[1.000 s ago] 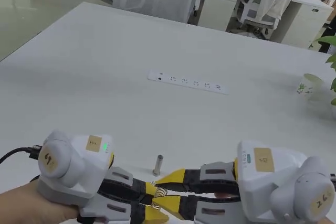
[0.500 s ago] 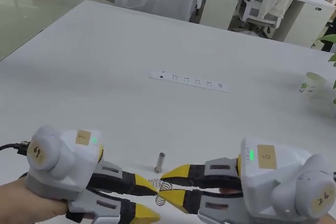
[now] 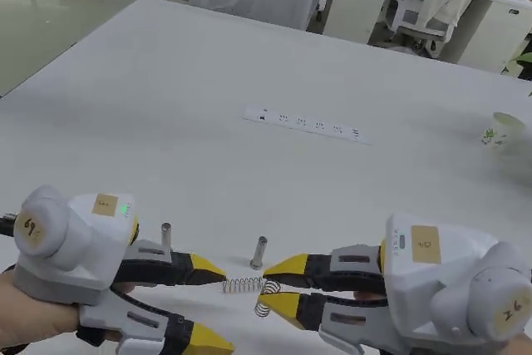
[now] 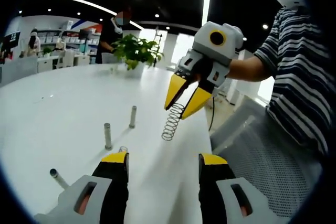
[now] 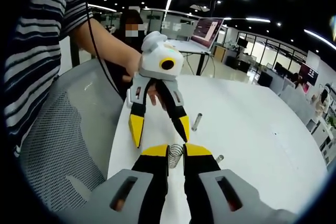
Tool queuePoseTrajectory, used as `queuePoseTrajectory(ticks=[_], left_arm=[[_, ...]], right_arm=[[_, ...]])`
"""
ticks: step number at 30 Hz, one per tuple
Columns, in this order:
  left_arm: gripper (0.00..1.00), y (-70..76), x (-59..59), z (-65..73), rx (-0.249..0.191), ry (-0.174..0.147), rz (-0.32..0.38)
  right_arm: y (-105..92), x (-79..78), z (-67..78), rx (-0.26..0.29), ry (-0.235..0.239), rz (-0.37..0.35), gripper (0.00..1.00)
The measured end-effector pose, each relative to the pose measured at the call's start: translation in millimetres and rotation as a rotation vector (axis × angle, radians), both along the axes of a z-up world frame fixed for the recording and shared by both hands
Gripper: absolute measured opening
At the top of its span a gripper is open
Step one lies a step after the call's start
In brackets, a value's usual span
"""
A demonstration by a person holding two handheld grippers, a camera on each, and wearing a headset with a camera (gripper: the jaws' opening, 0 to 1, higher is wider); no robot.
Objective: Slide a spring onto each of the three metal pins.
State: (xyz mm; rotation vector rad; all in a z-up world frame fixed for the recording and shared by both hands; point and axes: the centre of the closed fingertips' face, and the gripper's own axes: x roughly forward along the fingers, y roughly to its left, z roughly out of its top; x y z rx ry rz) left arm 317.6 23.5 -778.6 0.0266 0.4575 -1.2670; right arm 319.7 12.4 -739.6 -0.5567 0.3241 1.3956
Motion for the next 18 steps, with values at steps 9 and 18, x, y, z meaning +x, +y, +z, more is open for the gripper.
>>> queuePoseTrajectory(ticks=[9,18], left_arm=[[0.67,10.6,-2.2,-5.0,0.042,-0.004,0.018],[0.81,30.4,-6.6,-3.6,0.051,0.025,0.044]], right_arm=[[-4.7,7.2,-0.9,-0.008,-0.016,-0.026,0.07],[-9.2,12.0,-2.7,-0.021,-0.036,-0.042,0.07]])
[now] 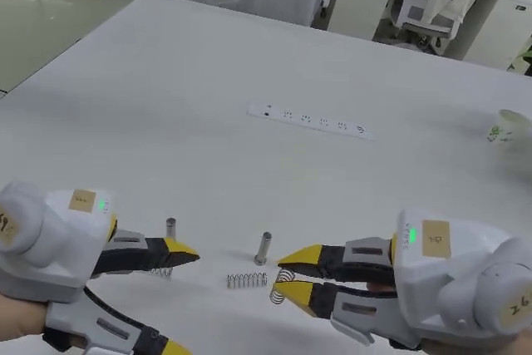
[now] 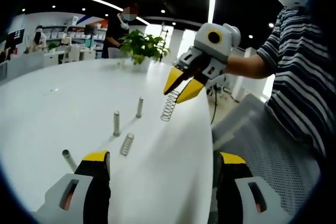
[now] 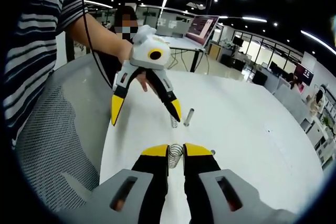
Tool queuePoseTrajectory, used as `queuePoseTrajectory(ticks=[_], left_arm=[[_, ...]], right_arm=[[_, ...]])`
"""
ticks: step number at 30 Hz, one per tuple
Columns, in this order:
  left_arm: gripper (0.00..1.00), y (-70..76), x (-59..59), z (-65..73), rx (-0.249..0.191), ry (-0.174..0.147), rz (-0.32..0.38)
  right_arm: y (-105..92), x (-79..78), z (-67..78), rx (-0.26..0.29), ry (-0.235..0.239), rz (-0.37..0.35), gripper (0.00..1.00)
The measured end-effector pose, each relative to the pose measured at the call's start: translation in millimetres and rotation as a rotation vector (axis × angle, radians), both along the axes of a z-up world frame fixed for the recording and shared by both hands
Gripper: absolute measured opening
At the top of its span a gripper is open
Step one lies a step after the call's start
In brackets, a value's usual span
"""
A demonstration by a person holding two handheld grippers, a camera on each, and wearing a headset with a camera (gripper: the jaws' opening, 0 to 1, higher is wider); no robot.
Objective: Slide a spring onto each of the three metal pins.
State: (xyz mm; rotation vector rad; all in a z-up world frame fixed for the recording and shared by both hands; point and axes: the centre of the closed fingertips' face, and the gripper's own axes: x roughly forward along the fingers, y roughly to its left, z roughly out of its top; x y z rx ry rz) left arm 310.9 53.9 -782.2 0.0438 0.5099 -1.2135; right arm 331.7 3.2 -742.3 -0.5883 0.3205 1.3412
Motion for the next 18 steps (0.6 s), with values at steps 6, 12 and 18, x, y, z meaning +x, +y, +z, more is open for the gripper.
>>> queuePoseTrajectory(ticks=[6,12,18], left_arm=[[0.91,20.1,5.5,1.8,-0.010,0.020,0.071],[0.98,34.4,11.2,7.7,-0.030,0.011,0.130],[0.98,46.8,15.8,12.4,-0.041,-0.006,0.174]], right_arm=[[-1.9,4.3,0.8,0.002,-0.006,-0.015,0.07],[-4.7,6.4,-0.5,-0.003,-0.010,-0.026,0.07],[-10.5,10.8,-1.6,-0.004,-0.009,-0.046,0.07]])
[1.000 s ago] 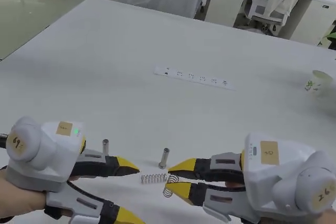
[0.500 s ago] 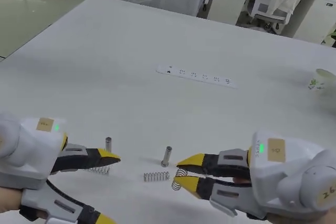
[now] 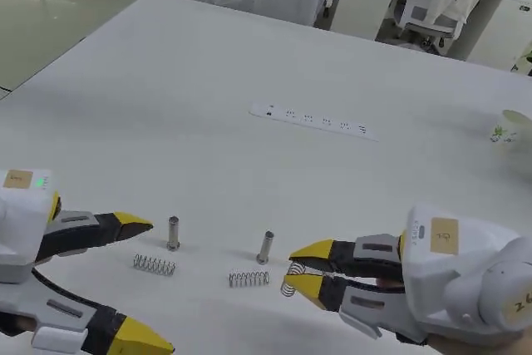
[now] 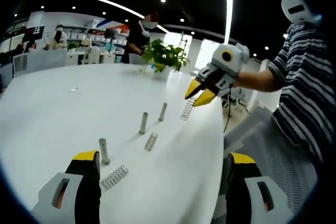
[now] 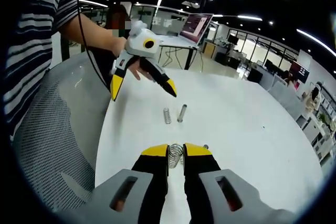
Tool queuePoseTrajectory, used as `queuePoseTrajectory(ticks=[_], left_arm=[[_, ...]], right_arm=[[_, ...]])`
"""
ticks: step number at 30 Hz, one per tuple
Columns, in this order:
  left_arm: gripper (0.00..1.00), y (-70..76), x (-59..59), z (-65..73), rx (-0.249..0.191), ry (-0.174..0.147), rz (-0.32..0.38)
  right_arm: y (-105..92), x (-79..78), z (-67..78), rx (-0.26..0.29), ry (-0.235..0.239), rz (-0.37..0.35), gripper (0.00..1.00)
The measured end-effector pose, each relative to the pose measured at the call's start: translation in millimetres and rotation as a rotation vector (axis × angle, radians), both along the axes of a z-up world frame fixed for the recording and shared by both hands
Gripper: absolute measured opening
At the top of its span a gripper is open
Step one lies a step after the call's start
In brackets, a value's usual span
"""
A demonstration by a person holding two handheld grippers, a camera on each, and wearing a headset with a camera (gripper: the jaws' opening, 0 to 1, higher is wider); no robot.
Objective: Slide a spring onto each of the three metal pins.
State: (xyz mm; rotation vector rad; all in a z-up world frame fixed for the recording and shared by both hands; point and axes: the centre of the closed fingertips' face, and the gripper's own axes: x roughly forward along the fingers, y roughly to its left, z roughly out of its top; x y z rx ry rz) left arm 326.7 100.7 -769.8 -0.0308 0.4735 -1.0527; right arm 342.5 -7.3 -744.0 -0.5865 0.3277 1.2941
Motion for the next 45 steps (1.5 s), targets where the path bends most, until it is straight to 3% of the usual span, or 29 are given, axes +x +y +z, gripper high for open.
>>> queuePoseTrajectory(ticks=[5,13,27,35,45], left_arm=[[0.98,9.2,6.3,4.5,-0.011,-0.022,0.042],[0.98,15.0,8.6,3.2,-0.005,-0.022,0.062],[0.98,23.5,11.3,4.7,-0.016,-0.021,0.102],[0.98,25.4,11.3,4.3,-0.017,-0.017,0.115],[0.98,28.8,11.6,5.7,-0.021,-0.018,0.132]], right_arm=[[-9.5,6.5,-2.8,-0.006,0.003,-0.025,0.07],[-25.8,25.5,-1.1,-0.018,-0.008,-0.076,0.07],[-59.1,72.3,3.7,-0.006,-0.029,-0.222,0.07],[-65.3,82.9,0.2,-0.002,-0.014,-0.258,0.07],[-65.5,85.1,-6.8,0.012,0.019,-0.282,0.07]])
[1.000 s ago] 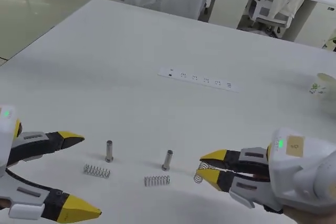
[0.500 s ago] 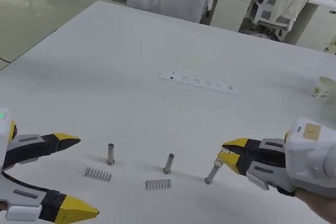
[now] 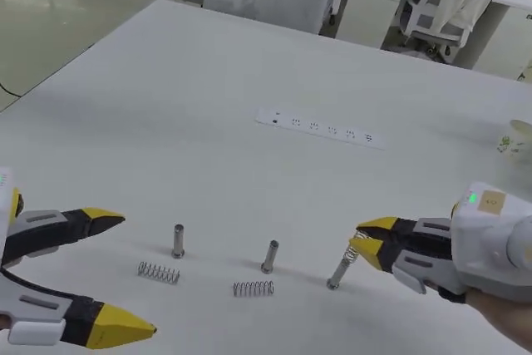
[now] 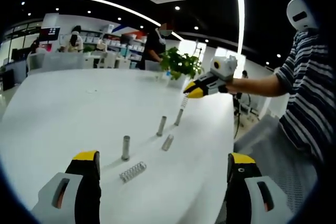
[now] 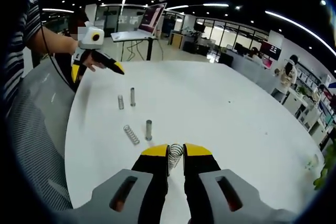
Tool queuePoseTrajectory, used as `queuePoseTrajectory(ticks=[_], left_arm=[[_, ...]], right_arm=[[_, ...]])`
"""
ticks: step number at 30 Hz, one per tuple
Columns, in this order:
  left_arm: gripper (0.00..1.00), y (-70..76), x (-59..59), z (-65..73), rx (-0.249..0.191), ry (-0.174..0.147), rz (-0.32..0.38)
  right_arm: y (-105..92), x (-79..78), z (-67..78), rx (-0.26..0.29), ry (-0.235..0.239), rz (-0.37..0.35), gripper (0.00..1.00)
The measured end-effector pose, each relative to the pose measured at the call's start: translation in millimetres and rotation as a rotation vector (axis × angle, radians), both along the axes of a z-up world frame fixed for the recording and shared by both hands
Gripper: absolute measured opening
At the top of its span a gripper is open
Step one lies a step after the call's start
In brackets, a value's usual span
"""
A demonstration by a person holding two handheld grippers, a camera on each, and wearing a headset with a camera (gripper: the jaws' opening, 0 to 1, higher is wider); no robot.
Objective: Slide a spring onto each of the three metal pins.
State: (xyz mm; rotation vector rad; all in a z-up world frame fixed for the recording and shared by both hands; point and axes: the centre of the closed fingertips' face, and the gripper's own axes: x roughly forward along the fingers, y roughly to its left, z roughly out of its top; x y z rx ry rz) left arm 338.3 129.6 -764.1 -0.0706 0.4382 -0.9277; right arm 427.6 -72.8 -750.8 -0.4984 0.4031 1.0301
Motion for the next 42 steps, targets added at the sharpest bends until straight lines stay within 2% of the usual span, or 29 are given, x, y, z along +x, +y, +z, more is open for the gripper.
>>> queuePoseTrajectory(ticks=[8,15,20,27,31,32,33,42], left_arm=[[0.98,0.9,-0.2,-0.9,-0.001,0.003,0.004],[0.98,2.2,-1.3,-1.6,-0.002,0.006,0.007],[0.98,1.5,-2.9,-2.0,-0.005,0.009,0.010],[0.98,1.7,-3.1,-2.2,-0.004,0.007,0.015],[0.98,2.4,-3.6,-3.0,-0.003,0.011,0.016],[0.98,2.5,-3.7,-3.1,-0.005,0.012,0.017],[0.98,2.5,-3.9,-3.5,-0.005,0.013,0.018],[0.98,-0.8,-3.7,-3.7,-0.012,0.015,0.013]], right_arm=[[1.1,-0.1,-6.7,-0.009,0.014,0.003,0.07],[0.7,1.4,-20.4,-0.028,0.033,-0.002,0.07],[0.1,-0.1,-41.2,-0.063,0.060,-0.003,0.07],[-2.0,-3.3,-62.0,-0.091,0.101,-0.013,0.07],[-3.3,-8.5,-67.4,-0.097,0.115,-0.012,0.07],[-1.4,-7.9,-64.5,-0.076,0.105,-0.012,0.08],[-3.1,-8.8,-65.7,-0.084,0.121,-0.021,0.08],[-1.9,-6.9,-64.7,-0.086,0.115,-0.014,0.09]])
